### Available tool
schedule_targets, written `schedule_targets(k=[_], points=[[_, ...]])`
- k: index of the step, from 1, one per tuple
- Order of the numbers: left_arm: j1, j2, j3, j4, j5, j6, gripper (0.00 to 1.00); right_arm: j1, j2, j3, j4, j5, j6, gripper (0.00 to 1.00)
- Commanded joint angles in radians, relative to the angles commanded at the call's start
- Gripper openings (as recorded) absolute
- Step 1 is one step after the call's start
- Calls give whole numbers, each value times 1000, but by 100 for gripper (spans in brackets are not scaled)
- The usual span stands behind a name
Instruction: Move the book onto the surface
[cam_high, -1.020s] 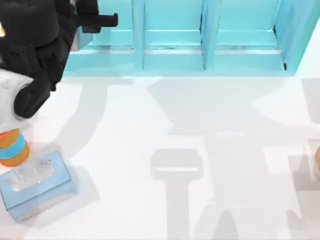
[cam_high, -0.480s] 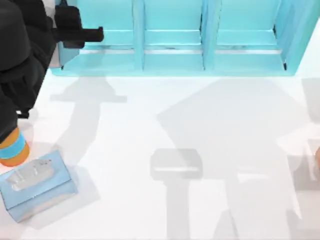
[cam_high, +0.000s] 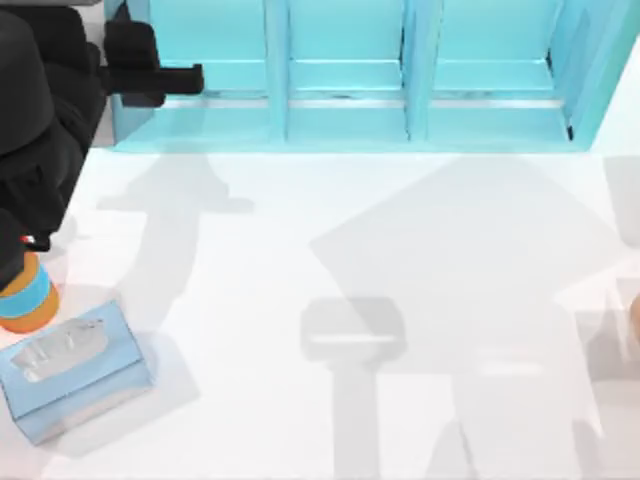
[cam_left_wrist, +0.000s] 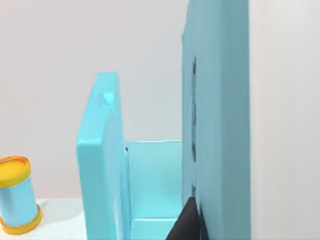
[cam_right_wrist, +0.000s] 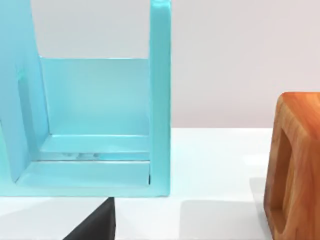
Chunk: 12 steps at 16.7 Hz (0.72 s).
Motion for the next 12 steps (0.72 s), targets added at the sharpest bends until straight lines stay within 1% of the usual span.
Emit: schedule_targets(k=[3,6,9,12], points=[[-17,14,9,-2,-12,-30,0,0,0,0,0,0,0,100],[-75,73,37,-16,-64,-156,0,0,0,0,0,0,0,100],[-162,166,73,-46,-148,-377,0,0,0,0,0,0,0,100],[-265,276,115,-83,-253,-681,0,0,0,0,0,0,0,100]])
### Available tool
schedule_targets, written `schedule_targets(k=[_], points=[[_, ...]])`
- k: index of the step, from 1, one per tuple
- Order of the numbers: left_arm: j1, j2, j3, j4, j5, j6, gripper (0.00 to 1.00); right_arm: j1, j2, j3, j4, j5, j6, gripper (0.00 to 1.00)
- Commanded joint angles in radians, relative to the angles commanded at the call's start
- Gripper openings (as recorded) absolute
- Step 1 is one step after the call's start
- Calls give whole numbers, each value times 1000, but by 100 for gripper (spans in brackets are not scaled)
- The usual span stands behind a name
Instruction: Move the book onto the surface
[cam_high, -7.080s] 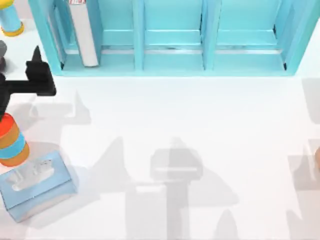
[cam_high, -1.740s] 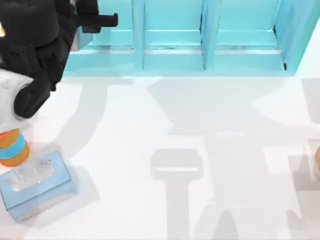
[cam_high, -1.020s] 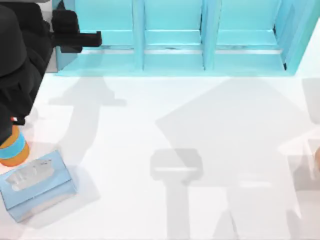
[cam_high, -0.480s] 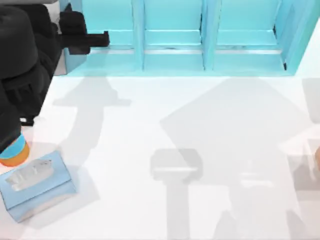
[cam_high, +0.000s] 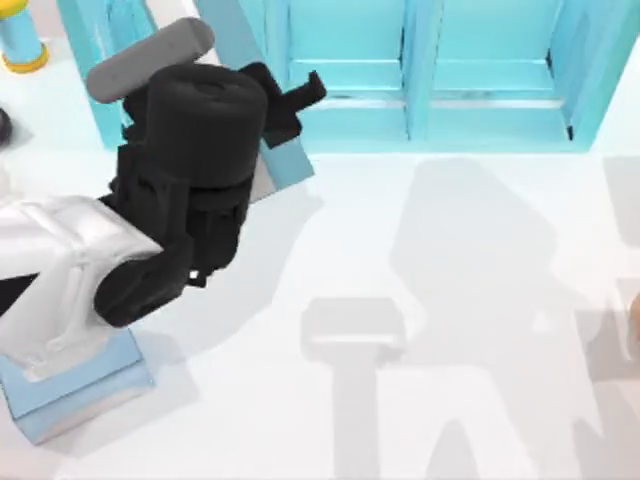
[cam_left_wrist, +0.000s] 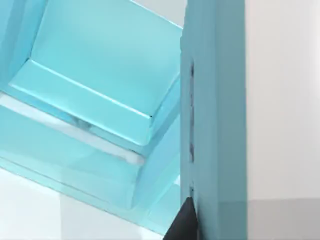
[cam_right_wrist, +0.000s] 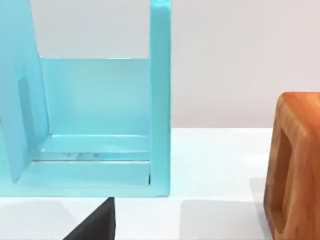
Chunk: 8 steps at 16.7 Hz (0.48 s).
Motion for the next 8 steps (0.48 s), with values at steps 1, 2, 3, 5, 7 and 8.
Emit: schedule_targets(k=[1,2,3,5,7,8], points=[[-36,37,15,-13,-37,-114,0,0,0,0,0,0,0,100],[-73,73,30,-27,-75,-233,0,0,0,0,0,0,0,100],[-110,107,46,-40,-114,-354,0,0,0,0,0,0,0,100],[-183,172,77,-66,-191,-598,0,0,0,0,0,0,0,100],[-253,230,107,-91,-266,-835,0,0,0,0,0,0,0,100],[-286,257,120,-103,-303,-947,0,0,0,0,0,0,0,100]])
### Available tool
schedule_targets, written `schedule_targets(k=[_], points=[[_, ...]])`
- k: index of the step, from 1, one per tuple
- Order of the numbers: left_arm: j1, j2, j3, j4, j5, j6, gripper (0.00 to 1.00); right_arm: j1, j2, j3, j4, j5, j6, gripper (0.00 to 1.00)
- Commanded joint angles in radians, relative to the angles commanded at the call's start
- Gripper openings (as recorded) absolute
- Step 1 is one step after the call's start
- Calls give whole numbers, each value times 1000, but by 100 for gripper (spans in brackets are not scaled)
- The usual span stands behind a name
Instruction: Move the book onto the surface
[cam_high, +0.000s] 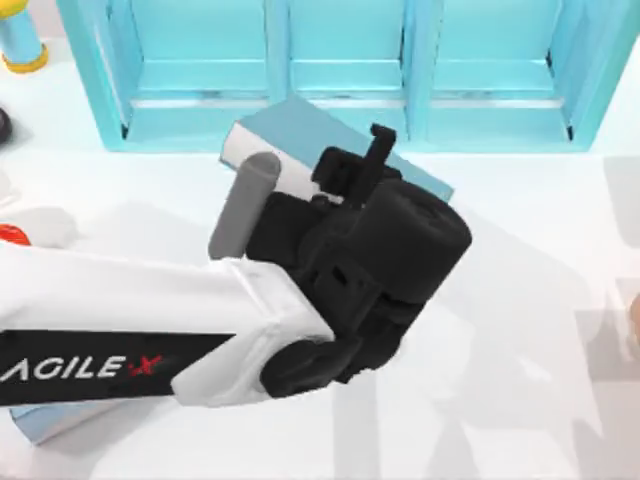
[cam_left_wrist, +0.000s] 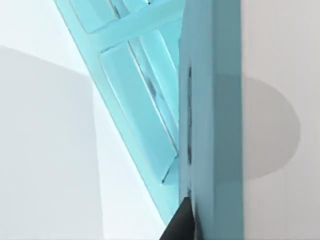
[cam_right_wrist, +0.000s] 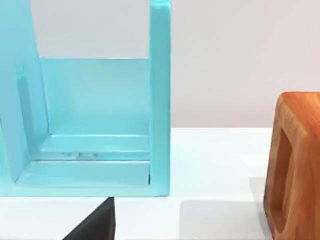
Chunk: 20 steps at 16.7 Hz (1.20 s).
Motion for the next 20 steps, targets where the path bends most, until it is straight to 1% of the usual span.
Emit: schedule_targets(k=[2,4,6,8,11,17,20], points=[[-61,48,22,-26,-70,-206,0,0,0,0,0,0,0,100],[-114,90,37,-52,-132,-380,0,0,0,0,0,0,0,100],[-158,125,47,-76,-186,-518,0,0,0,0,0,0,0,100],[-191,153,51,-98,-228,-617,0,0,0,0,0,0,0,100],[-214,173,51,-115,-259,-686,0,0,0,0,0,0,0,100],[-211,173,45,-119,-256,-689,0,0,0,0,0,0,0,100],[-225,169,52,-146,-266,-714,0,0,0,0,0,0,0,100]])
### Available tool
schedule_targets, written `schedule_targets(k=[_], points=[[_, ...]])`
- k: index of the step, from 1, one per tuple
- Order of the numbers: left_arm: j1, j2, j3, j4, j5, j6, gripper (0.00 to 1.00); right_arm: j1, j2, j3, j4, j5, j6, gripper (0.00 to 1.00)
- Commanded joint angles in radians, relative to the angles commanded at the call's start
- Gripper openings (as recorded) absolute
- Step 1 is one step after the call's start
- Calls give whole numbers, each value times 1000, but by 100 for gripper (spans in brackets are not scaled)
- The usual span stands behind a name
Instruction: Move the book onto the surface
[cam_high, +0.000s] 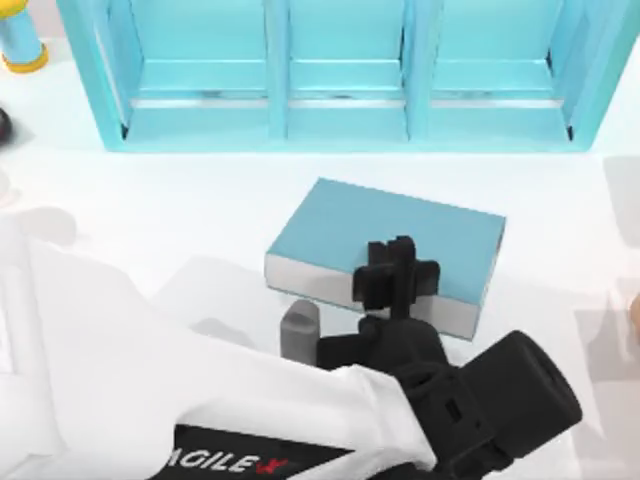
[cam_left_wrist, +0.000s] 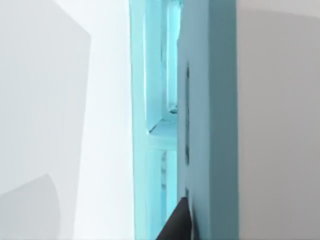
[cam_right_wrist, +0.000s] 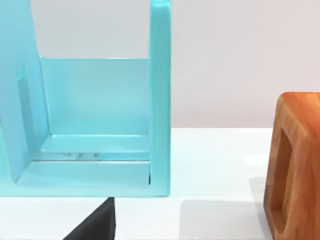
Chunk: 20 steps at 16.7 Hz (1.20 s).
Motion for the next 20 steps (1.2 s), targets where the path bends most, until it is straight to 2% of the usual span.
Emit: schedule_targets(k=[5,11,15,20], points=[[1,6,-4,-1,0,-3,0,0,0,0,0,0,0,100],[2,78,-38,108,1,-1,0,0,0,0,0,0,0,100],[2,83,-41,115,1,-1,0,0,0,0,0,0,0,100],[2,83,-41,115,1,-1,38,0,0,0,0,0,0,100]])
